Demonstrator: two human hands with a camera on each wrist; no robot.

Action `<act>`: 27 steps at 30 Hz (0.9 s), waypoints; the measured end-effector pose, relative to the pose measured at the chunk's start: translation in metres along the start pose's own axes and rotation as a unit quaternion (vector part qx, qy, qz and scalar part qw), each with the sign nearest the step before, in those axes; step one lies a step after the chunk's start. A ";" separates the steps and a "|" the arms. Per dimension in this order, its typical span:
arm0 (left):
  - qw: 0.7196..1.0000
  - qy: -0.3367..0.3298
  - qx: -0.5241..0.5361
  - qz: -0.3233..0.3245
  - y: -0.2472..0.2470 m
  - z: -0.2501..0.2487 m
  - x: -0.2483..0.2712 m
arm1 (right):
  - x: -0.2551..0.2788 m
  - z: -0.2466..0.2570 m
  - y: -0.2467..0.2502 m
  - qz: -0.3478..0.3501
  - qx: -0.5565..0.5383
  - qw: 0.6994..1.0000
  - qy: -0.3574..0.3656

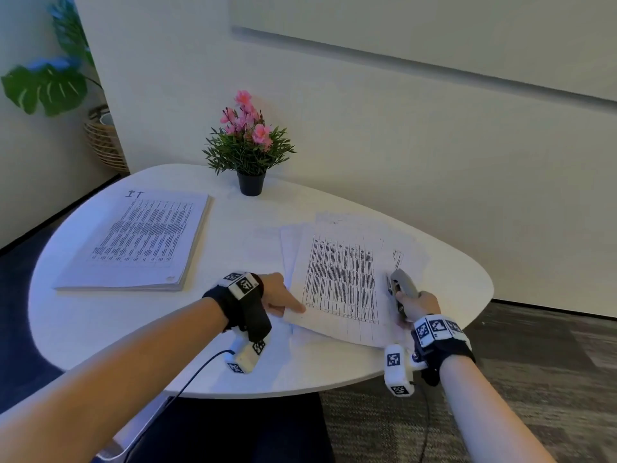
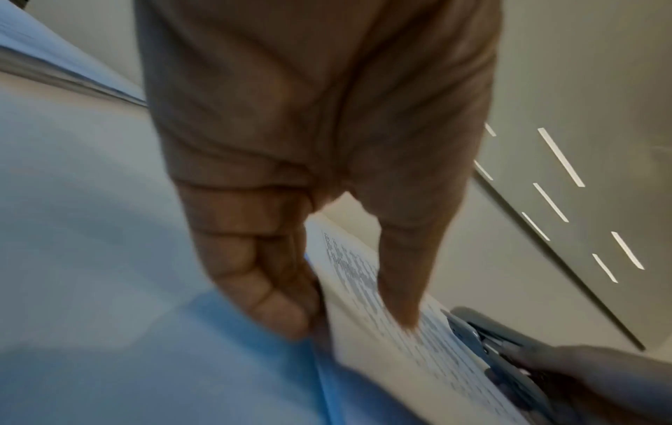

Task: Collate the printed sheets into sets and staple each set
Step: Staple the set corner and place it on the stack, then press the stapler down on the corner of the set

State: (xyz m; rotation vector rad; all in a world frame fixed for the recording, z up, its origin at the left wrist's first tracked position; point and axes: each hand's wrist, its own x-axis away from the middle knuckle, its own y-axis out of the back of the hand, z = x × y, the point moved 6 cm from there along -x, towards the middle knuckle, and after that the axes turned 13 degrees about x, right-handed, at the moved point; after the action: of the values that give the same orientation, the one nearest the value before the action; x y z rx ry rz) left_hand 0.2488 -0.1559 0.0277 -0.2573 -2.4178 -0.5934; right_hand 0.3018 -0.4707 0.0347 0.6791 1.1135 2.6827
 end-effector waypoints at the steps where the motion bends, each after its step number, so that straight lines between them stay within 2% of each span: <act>1: 0.998 -0.025 0.047 -0.033 0.002 -0.001 -0.004 | -0.001 0.002 -0.002 0.001 0.017 1.000 0.012; 3: 0.986 -0.059 0.129 -0.088 0.003 -0.004 -0.010 | 0.001 0.010 -0.005 0.005 0.064 0.997 0.043; 5: 0.986 -0.054 0.142 -0.068 -0.003 -0.007 -0.007 | 0.005 0.016 -0.007 0.014 0.123 0.990 0.074; 8: 0.998 -0.045 0.050 -0.005 -0.004 -0.005 0.009 | 0.010 0.022 -0.004 0.028 0.164 0.982 0.089; 11: 0.997 -0.010 -0.061 0.041 0.010 0.013 0.037 | 0.016 0.026 -0.002 0.043 0.196 0.975 0.096; 13: 0.990 0.013 -0.127 0.060 0.021 0.026 0.057 | 0.023 0.031 -0.005 0.059 0.199 0.973 0.105; 15: 0.974 0.036 -0.217 0.057 0.034 0.041 0.073 | 0.032 0.038 -0.010 0.070 0.211 0.966 0.130; 17: 0.961 0.057 -0.265 0.056 0.044 0.053 0.082 | 0.044 0.045 -0.019 0.082 0.227 0.957 0.164; 19: 0.954 0.054 -0.291 0.040 0.048 0.055 0.088 | 0.053 0.050 -0.028 0.090 0.239 0.949 0.186; 21: 0.951 0.021 -0.309 -0.008 0.044 0.045 0.088 | 0.061 0.054 -0.035 0.095 0.250 0.944 0.192; 24: 0.964 -0.019 -0.259 -0.060 0.034 0.031 0.074 | 0.068 0.060 -0.042 0.086 0.292 0.933 0.191; 27: 0.965 -0.022 -0.235 -0.117 0.033 0.030 0.054 | 0.074 0.064 -0.049 0.102 0.321 0.923 0.186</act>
State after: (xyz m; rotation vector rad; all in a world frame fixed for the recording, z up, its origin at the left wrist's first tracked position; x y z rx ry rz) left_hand 0.2010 -0.1101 0.0519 -0.1807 -2.3356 -1.2823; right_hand 0.2646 -0.3720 0.0656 0.3720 2.1848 2.6626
